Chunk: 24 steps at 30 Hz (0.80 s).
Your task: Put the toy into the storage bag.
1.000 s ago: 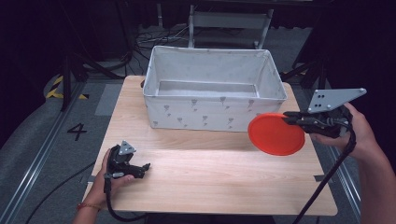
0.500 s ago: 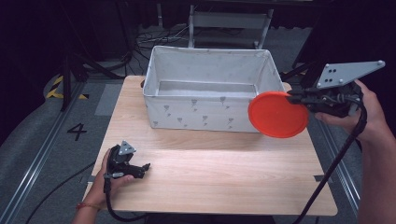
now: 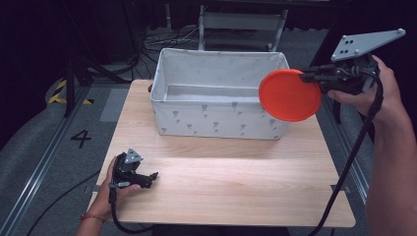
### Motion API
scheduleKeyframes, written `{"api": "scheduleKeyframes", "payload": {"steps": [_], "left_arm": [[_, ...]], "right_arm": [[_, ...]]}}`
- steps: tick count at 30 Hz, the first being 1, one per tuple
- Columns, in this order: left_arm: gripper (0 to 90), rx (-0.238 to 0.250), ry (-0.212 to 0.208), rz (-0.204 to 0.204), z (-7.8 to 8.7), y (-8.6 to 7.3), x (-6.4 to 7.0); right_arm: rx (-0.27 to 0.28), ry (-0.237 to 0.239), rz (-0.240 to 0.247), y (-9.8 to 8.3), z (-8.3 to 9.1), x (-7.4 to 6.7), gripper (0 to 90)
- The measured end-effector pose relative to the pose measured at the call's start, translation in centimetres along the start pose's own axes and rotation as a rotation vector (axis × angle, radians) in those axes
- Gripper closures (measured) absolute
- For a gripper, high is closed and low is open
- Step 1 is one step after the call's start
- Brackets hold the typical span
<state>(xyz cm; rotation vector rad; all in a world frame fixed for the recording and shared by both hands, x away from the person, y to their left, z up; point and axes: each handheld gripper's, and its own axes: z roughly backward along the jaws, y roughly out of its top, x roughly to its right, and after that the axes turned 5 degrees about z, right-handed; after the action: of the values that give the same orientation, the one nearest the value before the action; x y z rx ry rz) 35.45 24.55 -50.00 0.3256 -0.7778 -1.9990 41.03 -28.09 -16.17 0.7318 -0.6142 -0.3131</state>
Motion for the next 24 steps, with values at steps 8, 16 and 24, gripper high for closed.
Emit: {"api": "scheduleKeyframes", "payload": {"steps": [8, 16, 24], "left_arm": [[0.3, -0.003, -0.005, -0.009, 0.0, 0.0, -0.1], [0.3, 0.0, -0.004, -0.015, 0.1, 0.0, -0.1], [0.3, 0.0, -0.005, -0.015, 0.1, 0.0, -0.1]], "right_arm": [[0.017, -0.003, -0.022, 0.4, -1.9, 1.8, 82.5], [0.029, -0.009, -0.051, 0.2, -4.5, 3.6, 82.5], [0.001, 0.0, -0.012, 0.1, -7.4, 4.7, 82.5]]}}
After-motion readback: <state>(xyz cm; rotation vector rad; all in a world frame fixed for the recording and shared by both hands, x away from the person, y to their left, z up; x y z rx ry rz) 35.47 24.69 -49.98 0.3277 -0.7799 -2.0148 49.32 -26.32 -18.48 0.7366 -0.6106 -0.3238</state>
